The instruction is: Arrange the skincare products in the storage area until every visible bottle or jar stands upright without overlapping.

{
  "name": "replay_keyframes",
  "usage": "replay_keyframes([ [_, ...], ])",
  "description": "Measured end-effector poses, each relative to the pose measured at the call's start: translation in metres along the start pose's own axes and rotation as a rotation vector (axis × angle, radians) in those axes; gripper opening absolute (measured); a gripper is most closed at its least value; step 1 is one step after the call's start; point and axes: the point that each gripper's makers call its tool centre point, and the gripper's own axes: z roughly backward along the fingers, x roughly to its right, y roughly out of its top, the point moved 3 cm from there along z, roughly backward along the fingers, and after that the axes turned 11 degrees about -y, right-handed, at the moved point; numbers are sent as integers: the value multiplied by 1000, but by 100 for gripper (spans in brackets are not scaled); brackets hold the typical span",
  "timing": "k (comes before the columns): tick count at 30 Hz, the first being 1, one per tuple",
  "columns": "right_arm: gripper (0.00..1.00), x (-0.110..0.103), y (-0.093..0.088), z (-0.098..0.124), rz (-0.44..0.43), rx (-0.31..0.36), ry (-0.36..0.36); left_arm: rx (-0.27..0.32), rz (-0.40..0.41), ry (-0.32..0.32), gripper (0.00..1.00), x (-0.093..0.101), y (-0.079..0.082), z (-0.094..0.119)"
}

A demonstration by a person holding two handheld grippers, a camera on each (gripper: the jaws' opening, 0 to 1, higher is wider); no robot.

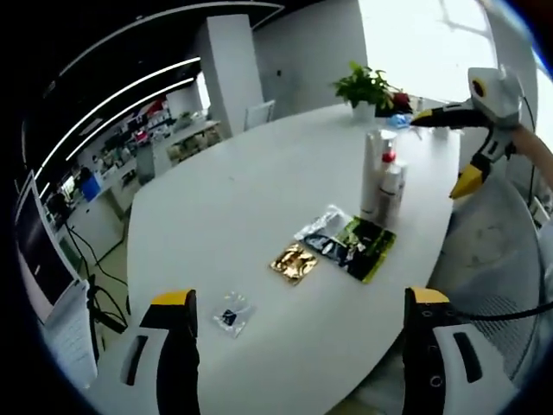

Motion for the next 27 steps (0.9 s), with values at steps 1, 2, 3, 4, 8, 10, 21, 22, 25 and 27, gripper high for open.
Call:
replay_keyframes([
  [1,100,-1,0,-1,0,-5,5,3,3,-2,97,-1,-1,0],
  [2,99,0,0,-2,0,-5,2,5,5,-8,97,-2,-2,-1],
  [3,98,-1,0,-2,4,-5,2,1,6,-12,97,-1,-2,-3],
  [4,96,-3,0,-2,7,-14,10,-5,6,-13,97,-1,-3,-5],
  [8,91,-10,2,-3,3,-20,27,-9,7,-30,97,3,-3,-9],
  [10,87,-15,2,-6,5,-33,43,-9,-3,-45,97,1,-5,-12],
  [21,66,-41,6,-19,25,-47,166,-46,-5,-45,97,-26,-26,-23],
  [22,60,-43,7,-18,28,-40,168,-50,-8,-45,97,-29,-27,-24],
  [25,57,-47,6,-20,22,-47,203,-51,-6,-46,94,-41,-30,-27],
  [27,51,-48,6,-21,25,-40,212,-75,-25,-58,91,-45,-33,-29],
])
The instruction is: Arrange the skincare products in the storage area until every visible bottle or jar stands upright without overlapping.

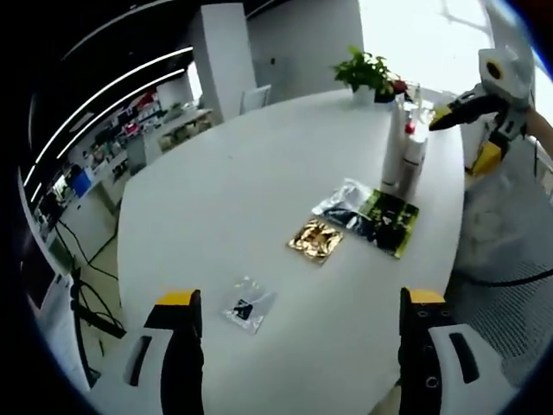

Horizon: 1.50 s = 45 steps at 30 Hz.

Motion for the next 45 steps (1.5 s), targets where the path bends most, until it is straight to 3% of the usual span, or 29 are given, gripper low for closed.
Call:
replay_keyframes([
  [9,40,-7,4,-3,-28,6,64,-75,-41,-38,81,-22,-12,-16],
  [11,40,-7,5,-5,-33,0,71,-82,-57,-40,85,-28,-14,-20],
  [16,37,-7,7,-7,-48,6,85,-115,-39,-97,71,-40,-21,-28],
  [21,33,-9,7,-8,-53,-2,117,-113,-39,-122,68,-54,-19,-39],
  [25,32,-8,7,-9,-52,1,123,-157,-60,-151,65,-60,-23,-48],
  [29,30,-8,8,-8,-59,-1,128,-205,-67,-183,56,-69,-32,-56],
  [41,28,-12,6,-10,-94,-2,150,-281,-103,-238,59,-82,-45,-69],
  [45,28,-12,5,-11,-113,-6,149,-298,-112,-229,57,-87,-47,-73],
])
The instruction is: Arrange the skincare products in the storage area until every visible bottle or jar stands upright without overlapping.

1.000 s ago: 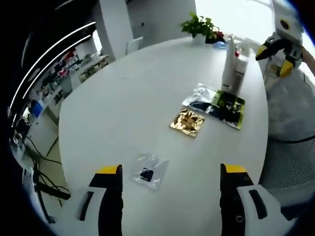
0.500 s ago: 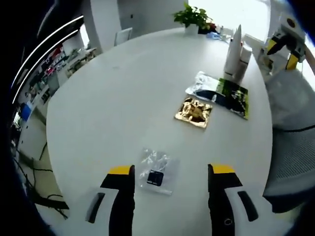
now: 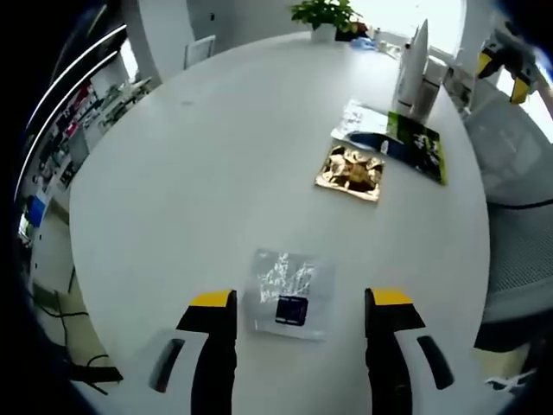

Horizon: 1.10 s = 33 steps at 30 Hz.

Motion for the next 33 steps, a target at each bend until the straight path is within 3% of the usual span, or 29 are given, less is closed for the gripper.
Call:
replay_keyframes([
  [8,30,-2,5,3,-1,15,-10,-14,22,-26,54,-6,-2,-4],
  [19,29,-9,8,5,-1,25,-8,-65,-27,-57,45,-4,0,-3],
  [23,37,-10,5,4,6,22,-12,-65,-18,-52,40,-3,1,-3],
  [33,44,-10,7,7,6,41,-26,-82,1,-44,37,3,3,-3],
])
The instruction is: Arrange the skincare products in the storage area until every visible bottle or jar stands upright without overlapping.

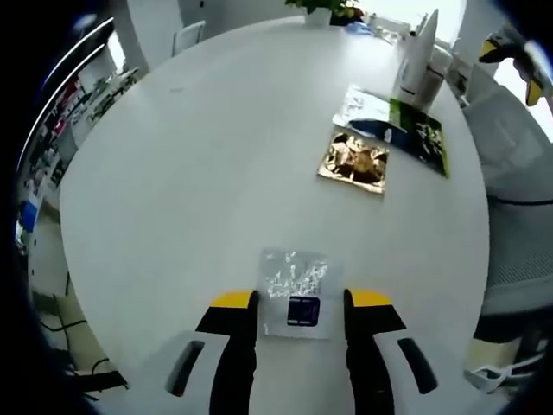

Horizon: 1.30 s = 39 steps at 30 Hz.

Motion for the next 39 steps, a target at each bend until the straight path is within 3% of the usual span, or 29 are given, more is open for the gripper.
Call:
replay_keyframes([
  [11,52,4,0,3,6,5,-28,-25,-39,-25,37,23,4,-2],
  [27,58,7,1,11,-10,36,-65,-5,-149,-103,37,78,34,-10],
  [39,70,22,-2,19,-32,40,-141,-22,-233,-141,37,101,54,-17],
])
